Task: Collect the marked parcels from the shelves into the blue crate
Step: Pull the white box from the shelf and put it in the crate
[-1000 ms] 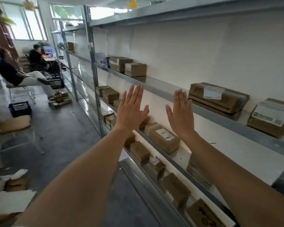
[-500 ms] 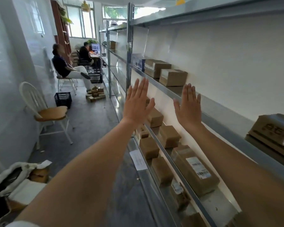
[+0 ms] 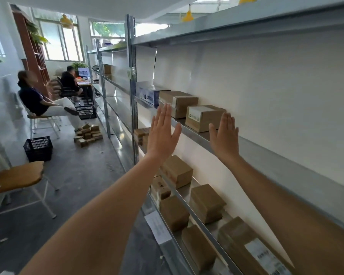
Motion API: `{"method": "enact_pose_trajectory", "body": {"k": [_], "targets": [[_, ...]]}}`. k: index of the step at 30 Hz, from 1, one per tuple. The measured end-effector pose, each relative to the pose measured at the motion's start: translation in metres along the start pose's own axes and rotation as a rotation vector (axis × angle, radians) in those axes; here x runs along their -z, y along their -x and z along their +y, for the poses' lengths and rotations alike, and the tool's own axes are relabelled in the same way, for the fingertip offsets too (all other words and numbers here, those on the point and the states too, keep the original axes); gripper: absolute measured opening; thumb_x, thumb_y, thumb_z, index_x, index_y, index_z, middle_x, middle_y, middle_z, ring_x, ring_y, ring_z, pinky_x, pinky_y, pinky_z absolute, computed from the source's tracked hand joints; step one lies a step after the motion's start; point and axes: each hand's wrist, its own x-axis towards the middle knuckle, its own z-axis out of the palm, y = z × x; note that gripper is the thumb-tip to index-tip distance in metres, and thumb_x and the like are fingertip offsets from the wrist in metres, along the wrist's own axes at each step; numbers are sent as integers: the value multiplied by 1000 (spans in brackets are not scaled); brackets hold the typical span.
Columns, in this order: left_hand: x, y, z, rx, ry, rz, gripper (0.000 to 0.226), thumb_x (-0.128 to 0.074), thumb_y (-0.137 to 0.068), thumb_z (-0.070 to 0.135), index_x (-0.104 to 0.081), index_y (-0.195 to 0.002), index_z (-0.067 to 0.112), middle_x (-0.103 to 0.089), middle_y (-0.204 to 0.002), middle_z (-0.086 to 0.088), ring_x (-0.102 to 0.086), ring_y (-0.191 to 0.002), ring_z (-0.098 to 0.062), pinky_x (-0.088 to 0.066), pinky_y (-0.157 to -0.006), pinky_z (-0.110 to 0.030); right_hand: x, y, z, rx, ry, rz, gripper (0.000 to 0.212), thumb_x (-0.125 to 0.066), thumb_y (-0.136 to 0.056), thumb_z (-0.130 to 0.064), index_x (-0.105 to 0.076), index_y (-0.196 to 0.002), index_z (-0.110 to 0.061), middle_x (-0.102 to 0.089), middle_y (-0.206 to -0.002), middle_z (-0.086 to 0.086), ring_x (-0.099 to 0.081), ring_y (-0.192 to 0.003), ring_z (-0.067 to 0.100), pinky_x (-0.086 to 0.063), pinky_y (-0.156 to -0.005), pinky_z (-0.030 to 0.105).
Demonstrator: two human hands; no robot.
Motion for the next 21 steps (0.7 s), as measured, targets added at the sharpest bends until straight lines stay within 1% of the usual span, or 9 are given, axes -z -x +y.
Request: {"method": "enact_pose_trajectory", "body": {"k": [6,11,13,14,15,16,17,18,21], "targets": [[-53,-57,-12,25,218,27,61,-26,-102,43,-9,-155,16,-9,-162,1,-1,-149,-12,-8,-122,-35,-33,-59,19,-126,-203,-7,64,-31,-104,-37,-5,-154,-6,-5,-164,8,-3,-151,22,-6,-122,38],[-90,-107,-17,167,432,-33,59,-27,-102,43,-13,-155,19,-14,-161,1,-10,-148,-15,-12,-115,-30,-52,-105,23,-224,-349,20,62,-29,-105,-38,-6,-155,-11,-7,-164,5,-7,-150,19,-9,-120,34],[-103,-128,-16,264,577,-46,54,-29,-103,38,-24,-152,16,-25,-158,-4,-21,-145,-18,-19,-117,-34,-58,-117,20,-283,-440,49,61,-30,-104,-38,-9,-156,-12,-11,-163,4,-12,-149,20,-12,-119,33],[-109,-138,-16,307,650,-40,49,-31,-103,33,-34,-148,13,-35,-152,-7,-31,-140,-20,-25,-117,-37,-62,-122,18,-323,-497,66,61,-31,-104,-38,-11,-155,-12,-14,-163,4,-15,-149,21,-14,-118,33],[-115,-147,-17,341,726,-24,42,-33,-102,29,-46,-138,12,-48,-140,-9,-43,-130,-21,-34,-112,-40,-66,-127,16,-372,-556,90,60,-32,-104,-37,-14,-155,-12,-18,-162,5,-19,-148,22,-16,-118,33],[-122,-155,-19,378,801,-8,34,-33,-102,27,-57,-121,13,-58,-122,-8,-54,-114,-21,-43,-103,-41,-69,-131,14,-422,-606,118,58,-33,-104,-36,-18,-154,-11,-22,-160,6,-23,-146,23,-18,-117,33],[-127,-162,-21,420,866,-6,28,-34,-102,27,-60,-102,16,-61,-104,-6,-58,-99,-19,-49,-93,-40,-73,-135,12,-469,-637,148,56,-32,-104,-34,-22,-153,-10,-27,-158,7,-27,-144,24,-21,-115,32],[-132,-170,-24,467,921,-18,28,-35,-102,29,-58,-90,20,-61,-94,-5,-59,-90,-19,-50,-88,-41,-76,-140,11,-514,-652,177,54,-32,-104,-33,-25,-151,-8,-32,-156,8,-31,-142,25,-24,-112,31],[-151,-192,-36,574,1025,-97,30,-39,-99,32,-56,-78,20,-62,-87,-6,-61,-88,-24,-52,-88,-44,-85,-148,9,-662,-700,244,52,-31,-103,-36,-36,-145,-5,-44,-147,11,-43,-132,27,-34,-99,30]]}}
